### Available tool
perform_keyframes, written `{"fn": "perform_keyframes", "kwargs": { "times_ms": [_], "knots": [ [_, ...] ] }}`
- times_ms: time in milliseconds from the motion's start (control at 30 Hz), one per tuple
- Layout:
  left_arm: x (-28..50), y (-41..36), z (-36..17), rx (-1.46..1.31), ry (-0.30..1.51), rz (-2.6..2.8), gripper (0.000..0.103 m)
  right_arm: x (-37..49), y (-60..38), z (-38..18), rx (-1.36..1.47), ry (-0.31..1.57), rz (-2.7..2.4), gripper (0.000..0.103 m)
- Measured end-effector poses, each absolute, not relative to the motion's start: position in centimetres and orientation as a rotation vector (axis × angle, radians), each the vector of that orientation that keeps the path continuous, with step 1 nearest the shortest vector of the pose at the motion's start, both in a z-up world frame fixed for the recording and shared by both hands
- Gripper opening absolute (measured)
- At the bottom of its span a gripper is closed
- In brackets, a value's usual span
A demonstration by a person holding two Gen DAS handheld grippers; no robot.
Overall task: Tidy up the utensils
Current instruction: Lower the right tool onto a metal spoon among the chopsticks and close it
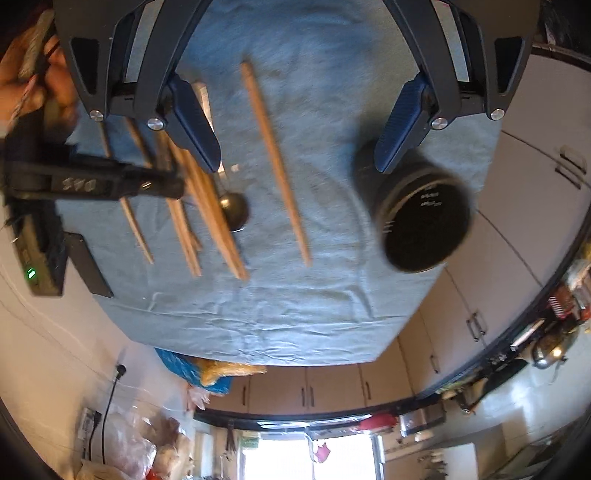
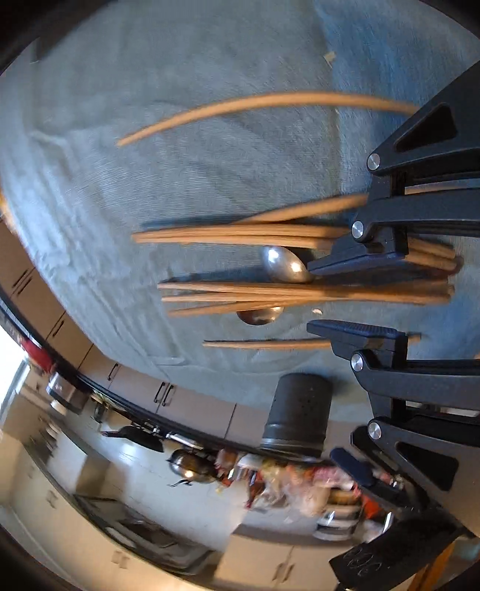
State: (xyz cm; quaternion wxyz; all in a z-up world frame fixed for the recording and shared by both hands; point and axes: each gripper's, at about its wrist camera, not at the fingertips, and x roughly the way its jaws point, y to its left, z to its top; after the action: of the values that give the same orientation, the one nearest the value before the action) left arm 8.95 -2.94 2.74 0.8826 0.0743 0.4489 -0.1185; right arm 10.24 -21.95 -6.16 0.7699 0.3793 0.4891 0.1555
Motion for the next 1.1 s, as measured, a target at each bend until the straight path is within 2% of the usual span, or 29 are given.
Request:
{"fn": "perform_keyframes", "kwargs": {
  "times_ms": [367,433,500,700,1033,1100],
  "knots": [
    [11.9,-3.5,3.6,0.148,0.942,-0.185,0.085,12.3,-23.6,-7.3,0.991,1.086,0.213,0.024],
    [12.2,-3.6,3.6,0.154,0.945,-0.182,0.085,12.9,-23.4,-7.7,1.007,1.102,0.225,0.02],
    [12.7,-3.7,3.5,0.154,0.95,-0.18,0.085,13.3,-23.4,-8.4,1.044,1.12,0.223,0.011],
    [14.0,-3.9,3.0,0.146,0.99,-0.182,0.085,13.3,-23.5,-9.1,1.082,1.107,0.248,0.01],
    [15.0,-5.1,2.3,0.154,1.022,-0.198,0.085,11.8,-24.6,-7.6,1.03,0.959,0.281,0.003],
    [15.1,-5.7,2.2,0.171,1.02,-0.212,0.08,11.2,-25.2,-7.2,1.02,0.933,0.258,0.003]
  ]
}}
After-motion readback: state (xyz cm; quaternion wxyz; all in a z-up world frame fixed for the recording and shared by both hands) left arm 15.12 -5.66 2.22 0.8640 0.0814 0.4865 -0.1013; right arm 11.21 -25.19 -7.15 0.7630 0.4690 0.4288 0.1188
